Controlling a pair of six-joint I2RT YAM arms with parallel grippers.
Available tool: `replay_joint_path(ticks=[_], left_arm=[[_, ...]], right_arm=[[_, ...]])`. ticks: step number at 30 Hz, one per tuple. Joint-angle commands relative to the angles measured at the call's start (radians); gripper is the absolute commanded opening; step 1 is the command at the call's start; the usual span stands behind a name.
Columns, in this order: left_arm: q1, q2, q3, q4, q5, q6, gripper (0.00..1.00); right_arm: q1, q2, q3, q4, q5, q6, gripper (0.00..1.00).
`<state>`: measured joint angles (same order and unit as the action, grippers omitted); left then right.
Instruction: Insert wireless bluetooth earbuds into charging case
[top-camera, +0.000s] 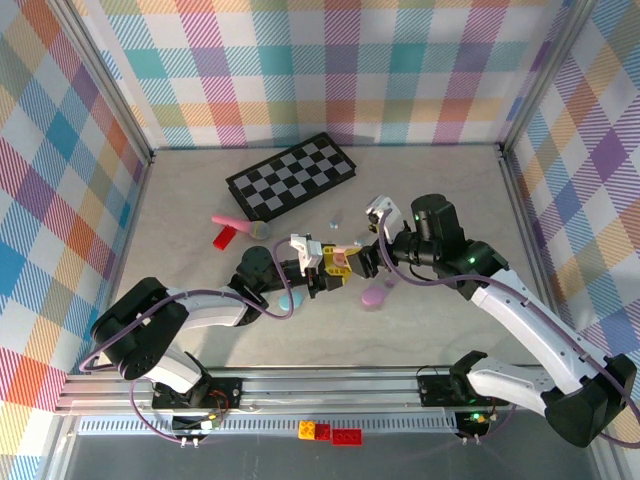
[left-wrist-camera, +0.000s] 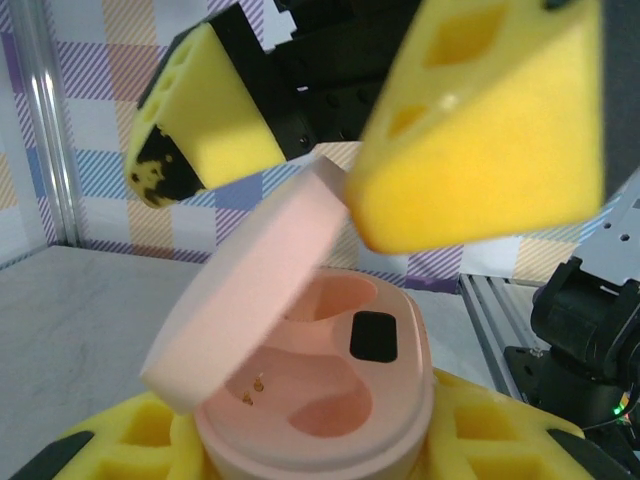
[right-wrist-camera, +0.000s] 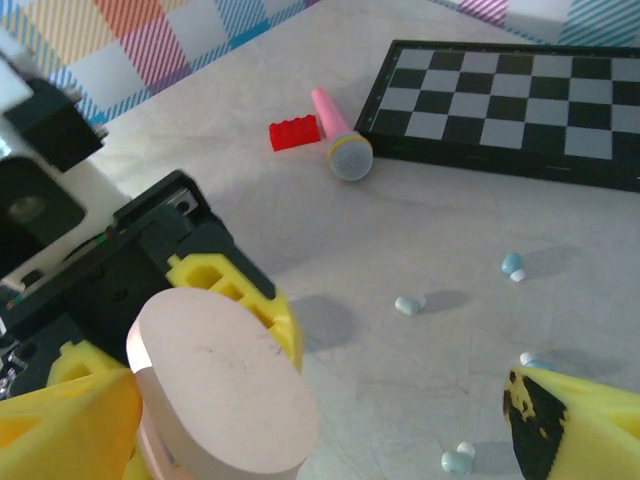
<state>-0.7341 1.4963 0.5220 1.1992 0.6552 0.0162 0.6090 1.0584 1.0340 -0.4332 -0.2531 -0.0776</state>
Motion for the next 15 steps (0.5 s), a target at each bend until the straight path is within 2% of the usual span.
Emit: replay_joint_path(ticks=[1, 3, 9, 15], left_arm=[[0.010, -0.027, 0.013, 0.032, 0.037, 0.022, 0.35], [0.012, -0.030, 0.008, 0.034, 0.034, 0.022, 0.35], [0.039, -0.050, -0.014, 0.031, 0.035, 0.017, 0.35], [0.064, -0.068, -0.039, 0.032, 0.030, 0.019, 0.35]], right_arm=[[-0.002, 0.009, 0.013, 0.045, 0.063, 0.066, 0.92], [-0.003, 0.025, 0.036, 0.032, 0.065, 0.097, 0.92], [-0.003, 0.007, 0.057, 0.018, -0.049, 0.155, 0.93], [-0.039, -0.116, -0.058, 0.158, -0.102, 0.222, 0.95]])
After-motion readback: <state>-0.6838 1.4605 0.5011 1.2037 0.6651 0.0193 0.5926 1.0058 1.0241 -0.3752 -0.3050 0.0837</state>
